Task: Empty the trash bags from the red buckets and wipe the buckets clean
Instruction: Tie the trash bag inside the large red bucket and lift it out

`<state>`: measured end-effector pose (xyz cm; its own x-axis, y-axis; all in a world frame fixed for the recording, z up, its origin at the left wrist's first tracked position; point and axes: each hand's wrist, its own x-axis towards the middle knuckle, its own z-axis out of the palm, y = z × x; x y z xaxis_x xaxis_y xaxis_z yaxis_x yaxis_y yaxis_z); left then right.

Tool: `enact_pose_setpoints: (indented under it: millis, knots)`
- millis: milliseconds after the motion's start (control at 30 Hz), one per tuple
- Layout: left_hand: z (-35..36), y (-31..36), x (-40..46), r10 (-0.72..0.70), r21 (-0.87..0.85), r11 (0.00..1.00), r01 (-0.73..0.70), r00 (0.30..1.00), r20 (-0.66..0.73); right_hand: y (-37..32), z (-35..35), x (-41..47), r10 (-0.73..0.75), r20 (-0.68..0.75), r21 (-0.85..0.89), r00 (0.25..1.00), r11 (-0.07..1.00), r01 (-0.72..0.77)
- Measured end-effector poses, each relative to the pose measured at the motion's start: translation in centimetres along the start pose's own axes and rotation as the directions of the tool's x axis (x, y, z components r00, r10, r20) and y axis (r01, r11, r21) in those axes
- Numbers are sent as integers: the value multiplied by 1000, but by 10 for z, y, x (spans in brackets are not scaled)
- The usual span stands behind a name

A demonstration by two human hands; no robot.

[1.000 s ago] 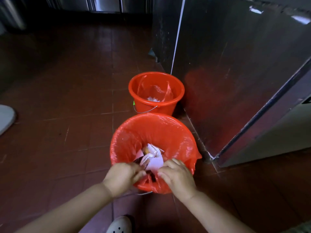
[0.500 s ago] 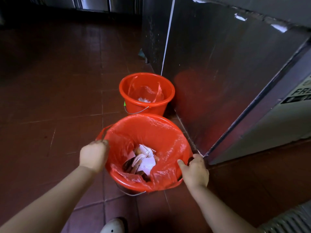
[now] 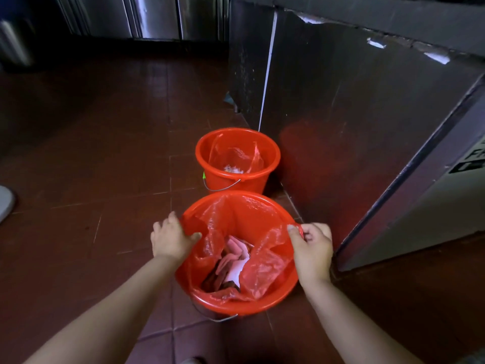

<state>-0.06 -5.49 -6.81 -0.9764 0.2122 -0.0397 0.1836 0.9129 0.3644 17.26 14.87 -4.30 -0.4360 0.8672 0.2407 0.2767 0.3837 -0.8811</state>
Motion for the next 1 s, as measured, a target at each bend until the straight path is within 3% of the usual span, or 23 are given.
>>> enact_pose_setpoints:
  millis: [133,233,300,400,467,533,633,700,767,833,900,967,1000]
  knots:
    - [0,5,20,77,-3,997,-77,997,-26,-20,11,11,7,12,201,1000,980,-9]
    - [-5,17,20,76,-139,988,-72,997,23,-31,14,18,116,147,419,982,893,-168]
    - [-20,29,18,120,-381,917,-116,993,-14,-40,15,25,162,233,530,959,806,-264]
    - [-60,46,12,176,-716,670,-197,979,-105,-54,13,41,153,264,602,952,745,-287]
    - [-85,52,5,218,-778,579,-244,966,-140,-61,13,51,108,265,619,958,743,-255]
    - [-101,54,-4,325,-721,604,-340,931,-167,-65,17,55,15,283,626,959,755,-196]
    - [-107,50,-17,543,-524,660,-539,824,-162,-62,31,41,-178,393,538,902,840,-69]
    - [-100,46,-23,659,-397,642,-656,737,-152,-52,43,21,-237,543,413,805,911,-10]
    - [-92,44,-29,711,-401,588,-702,685,-157,-41,55,2,-228,669,286,707,958,38]
    - [-81,45,-34,717,-477,556,-680,683,-138,-37,66,-14,-161,730,55,664,983,178]
    - [-71,48,-37,708,-564,539,-626,699,-99,-34,75,-21,-177,694,-117,698,929,352]
    - [-65,48,-35,656,-642,531,-552,748,-101,-31,78,-23,-257,629,-83,734,917,391]
    - [-62,45,-30,607,-662,537,-523,784,-128,-30,77,-22,-268,599,-10,754,940,342]
